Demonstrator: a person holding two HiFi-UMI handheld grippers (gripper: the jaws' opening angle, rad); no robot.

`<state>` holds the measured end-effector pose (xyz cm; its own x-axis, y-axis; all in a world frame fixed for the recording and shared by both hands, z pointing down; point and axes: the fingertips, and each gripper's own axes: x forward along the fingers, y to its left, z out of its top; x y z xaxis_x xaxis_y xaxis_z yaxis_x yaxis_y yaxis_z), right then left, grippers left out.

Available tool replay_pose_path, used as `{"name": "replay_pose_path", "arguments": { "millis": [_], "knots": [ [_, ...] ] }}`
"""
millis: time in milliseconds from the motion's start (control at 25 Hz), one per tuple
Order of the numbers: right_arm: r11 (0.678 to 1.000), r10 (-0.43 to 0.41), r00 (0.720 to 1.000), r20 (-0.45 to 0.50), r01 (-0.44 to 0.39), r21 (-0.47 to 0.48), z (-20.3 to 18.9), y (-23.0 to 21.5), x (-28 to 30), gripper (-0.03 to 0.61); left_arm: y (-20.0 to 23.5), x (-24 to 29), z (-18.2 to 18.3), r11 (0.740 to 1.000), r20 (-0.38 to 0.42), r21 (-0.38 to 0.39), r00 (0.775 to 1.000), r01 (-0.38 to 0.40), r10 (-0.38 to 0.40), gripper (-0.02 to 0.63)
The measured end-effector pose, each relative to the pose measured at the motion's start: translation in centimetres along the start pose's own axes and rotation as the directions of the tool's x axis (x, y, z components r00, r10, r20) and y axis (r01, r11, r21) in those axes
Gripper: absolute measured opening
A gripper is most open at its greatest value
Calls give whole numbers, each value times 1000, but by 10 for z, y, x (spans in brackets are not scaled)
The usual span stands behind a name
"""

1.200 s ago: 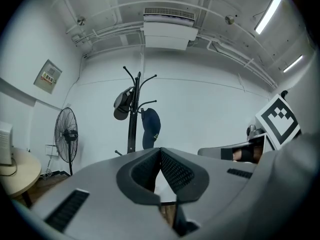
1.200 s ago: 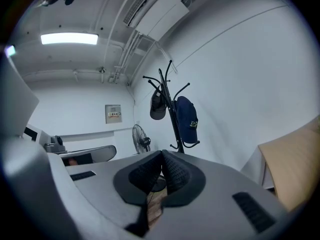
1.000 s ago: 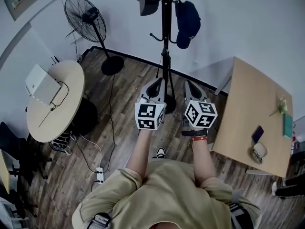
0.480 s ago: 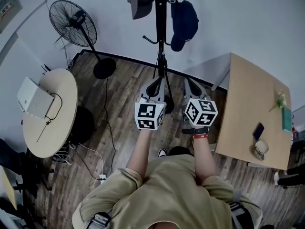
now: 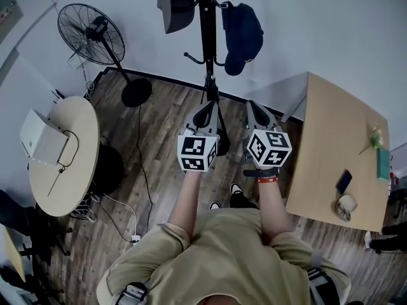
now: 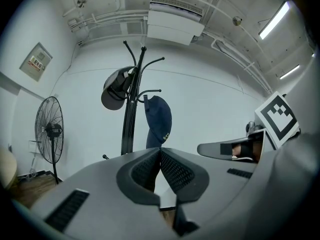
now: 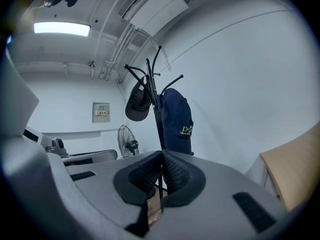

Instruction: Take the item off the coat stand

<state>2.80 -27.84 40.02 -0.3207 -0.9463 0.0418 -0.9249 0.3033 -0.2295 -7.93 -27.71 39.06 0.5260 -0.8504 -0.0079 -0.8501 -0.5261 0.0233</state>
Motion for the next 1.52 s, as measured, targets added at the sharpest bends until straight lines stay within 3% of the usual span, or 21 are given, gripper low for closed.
{"name": "replay_pose_path", "arguments": {
  "millis": [200,440,600,920,1120,1280,1520],
  "knots": [
    [999,38,999,16,-38,36,14,-22,19,19,-2,28,2,1000,-4,5,1000,-9,9,23],
    [994,86,996,36,-88,61,37,-45,40,64,-2,52,-2,1000,-18,9,1000,-25,25,23],
    [987,131,991,27,-133,96,43,-63,55,128,-8,67,-3,1000,-22,10,1000,-18,18,23],
    [975,215,976,17,-216,49,61,-75,87,202,-8,83,-1,999,-31,37,999,-22,23,23],
    [960,272,962,6,-272,62,65,-81,106,298,-5,90,-3,998,-38,53,999,-33,35,23],
    [949,313,950,0,-313,45,73,-84,125,323,6,95,-4,998,-42,48,998,-47,49,23],
    [924,382,922,64,-383,13,96,-80,144,375,17,98,-7,996,-48,55,996,-73,76,23]
  ]
}}
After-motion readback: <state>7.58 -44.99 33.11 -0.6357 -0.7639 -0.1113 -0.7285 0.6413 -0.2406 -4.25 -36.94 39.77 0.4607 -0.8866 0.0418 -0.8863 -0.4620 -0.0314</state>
